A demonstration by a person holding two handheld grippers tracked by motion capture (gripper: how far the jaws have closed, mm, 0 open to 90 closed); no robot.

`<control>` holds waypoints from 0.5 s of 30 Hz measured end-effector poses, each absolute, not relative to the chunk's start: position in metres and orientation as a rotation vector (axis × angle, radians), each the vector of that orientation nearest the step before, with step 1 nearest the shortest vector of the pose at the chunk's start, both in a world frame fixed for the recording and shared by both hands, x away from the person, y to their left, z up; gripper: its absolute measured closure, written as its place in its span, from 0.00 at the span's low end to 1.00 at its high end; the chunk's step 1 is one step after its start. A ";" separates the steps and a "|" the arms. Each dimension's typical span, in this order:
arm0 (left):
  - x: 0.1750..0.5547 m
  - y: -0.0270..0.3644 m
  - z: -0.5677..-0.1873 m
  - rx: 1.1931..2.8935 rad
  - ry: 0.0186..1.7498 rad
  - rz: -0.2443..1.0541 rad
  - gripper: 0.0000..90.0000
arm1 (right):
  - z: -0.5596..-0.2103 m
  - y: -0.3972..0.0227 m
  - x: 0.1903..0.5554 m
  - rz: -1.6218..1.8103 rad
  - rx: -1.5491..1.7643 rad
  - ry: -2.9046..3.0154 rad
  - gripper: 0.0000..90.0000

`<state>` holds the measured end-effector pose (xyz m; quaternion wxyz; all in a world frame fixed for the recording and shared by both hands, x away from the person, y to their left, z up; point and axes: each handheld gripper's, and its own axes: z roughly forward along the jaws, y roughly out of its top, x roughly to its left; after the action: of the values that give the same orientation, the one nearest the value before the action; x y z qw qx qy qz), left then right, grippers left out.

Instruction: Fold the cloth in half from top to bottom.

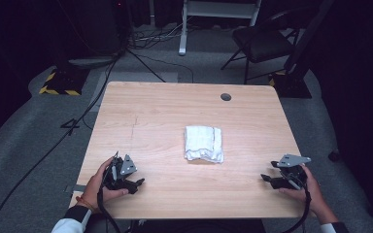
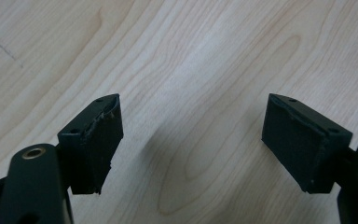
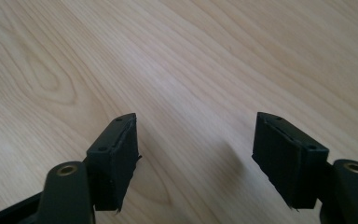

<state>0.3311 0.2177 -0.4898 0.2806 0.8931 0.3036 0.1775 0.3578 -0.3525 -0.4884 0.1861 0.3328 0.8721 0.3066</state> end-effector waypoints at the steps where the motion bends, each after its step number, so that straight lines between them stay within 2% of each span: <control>1: 0.331 0.220 -0.491 2.382 0.824 0.462 0.23 | -0.489 -0.356 0.357 0.870 0.950 2.451 0.35; 9: 0.333 0.242 -0.499 2.276 0.894 0.318 0.22 | -0.499 -0.385 0.346 1.002 1.096 2.378 0.31; 15: 0.329 0.252 -0.504 2.225 0.906 0.349 0.21 | -0.503 -0.393 0.338 1.028 1.141 2.305 0.29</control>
<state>0.3294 0.2519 -0.5037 0.3496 0.8586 0.3499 0.1346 0.3382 -0.3927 -0.5028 0.1851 0.4048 0.8178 0.3648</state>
